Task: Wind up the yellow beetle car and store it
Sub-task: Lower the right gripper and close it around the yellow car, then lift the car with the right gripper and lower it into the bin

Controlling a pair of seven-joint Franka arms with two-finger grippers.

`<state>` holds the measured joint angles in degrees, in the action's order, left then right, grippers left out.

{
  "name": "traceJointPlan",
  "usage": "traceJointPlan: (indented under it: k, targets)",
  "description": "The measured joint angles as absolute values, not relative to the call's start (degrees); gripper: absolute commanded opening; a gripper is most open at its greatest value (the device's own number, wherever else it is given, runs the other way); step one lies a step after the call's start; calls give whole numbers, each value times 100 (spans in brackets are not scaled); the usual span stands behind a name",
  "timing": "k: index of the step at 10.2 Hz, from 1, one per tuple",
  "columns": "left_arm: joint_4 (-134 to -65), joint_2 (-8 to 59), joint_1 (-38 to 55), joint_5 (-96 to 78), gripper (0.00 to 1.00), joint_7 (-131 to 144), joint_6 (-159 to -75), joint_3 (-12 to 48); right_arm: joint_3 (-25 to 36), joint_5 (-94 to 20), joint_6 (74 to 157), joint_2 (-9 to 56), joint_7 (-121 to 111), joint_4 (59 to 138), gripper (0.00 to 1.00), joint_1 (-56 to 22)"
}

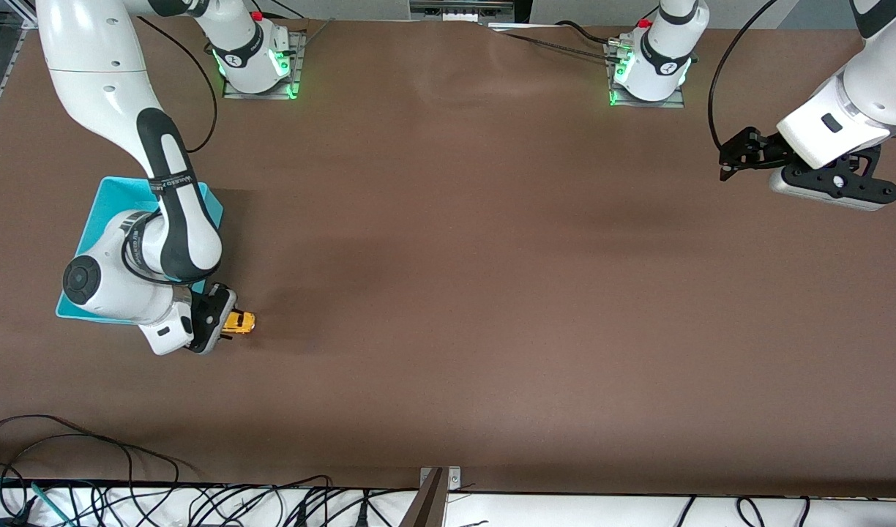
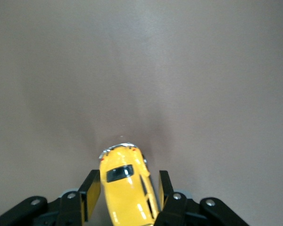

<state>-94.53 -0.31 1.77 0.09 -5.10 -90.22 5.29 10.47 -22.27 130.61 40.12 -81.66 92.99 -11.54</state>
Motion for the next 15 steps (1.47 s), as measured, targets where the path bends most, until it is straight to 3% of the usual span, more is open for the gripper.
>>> traceJointPlan:
  k: [9,12,15]
  targets:
    - [-9453,-31,177,9,100,-511,-9022,529,1080,-2226,13200,4043,-8202,9472,60,-1095]
    - [-9453,-31,177,9,100,-511,-9022,529,1079,-2226,13246,4041,-8247,9473,3,-1095]
    - [-9453,-31,177,9,100,-513,-9022,529,1079,-2226,13247,4022,-8290,9475,0,-1098]
